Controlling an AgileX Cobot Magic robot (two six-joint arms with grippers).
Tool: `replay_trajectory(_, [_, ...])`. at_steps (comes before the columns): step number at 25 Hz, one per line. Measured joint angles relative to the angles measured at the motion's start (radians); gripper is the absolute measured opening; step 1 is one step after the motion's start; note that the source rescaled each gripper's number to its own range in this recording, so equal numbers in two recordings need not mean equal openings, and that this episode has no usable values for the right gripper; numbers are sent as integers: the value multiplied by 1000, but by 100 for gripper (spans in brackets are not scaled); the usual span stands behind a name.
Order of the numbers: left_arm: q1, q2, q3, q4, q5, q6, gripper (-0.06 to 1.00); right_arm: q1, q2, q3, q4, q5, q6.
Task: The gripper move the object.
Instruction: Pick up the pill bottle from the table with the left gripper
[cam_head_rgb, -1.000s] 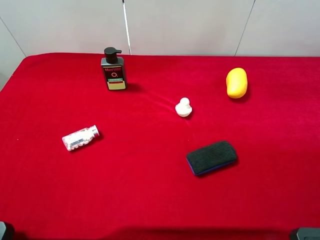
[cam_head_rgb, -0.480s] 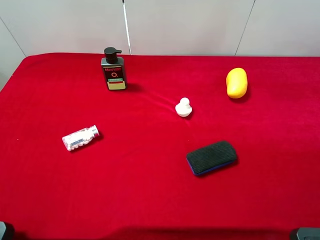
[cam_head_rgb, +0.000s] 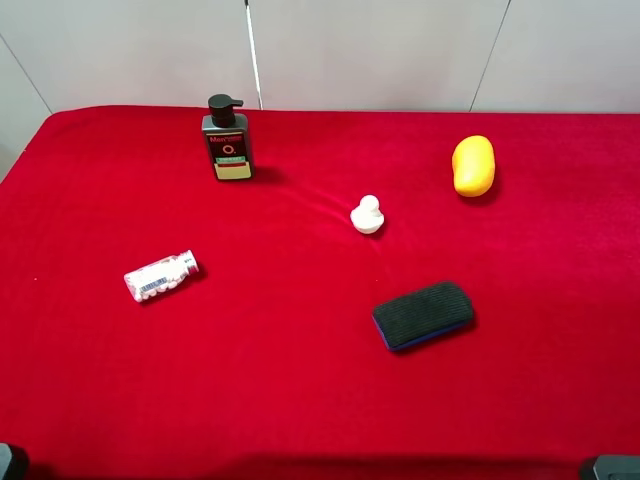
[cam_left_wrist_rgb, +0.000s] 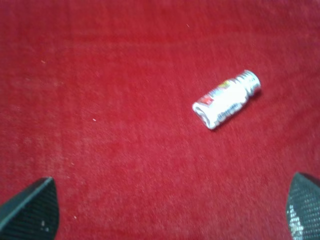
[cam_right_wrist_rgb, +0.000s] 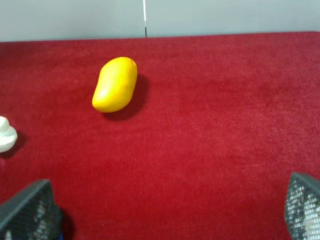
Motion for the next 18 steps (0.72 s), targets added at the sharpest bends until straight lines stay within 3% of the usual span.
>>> replay_trajectory(12, [0, 213, -8, -42, 7, 72, 82, 0, 0, 0, 0, 0, 0])
replay_trajectory(18, [-45, 294, -8, -41, -5, 73, 82, 0, 0, 0, 0, 0, 0])
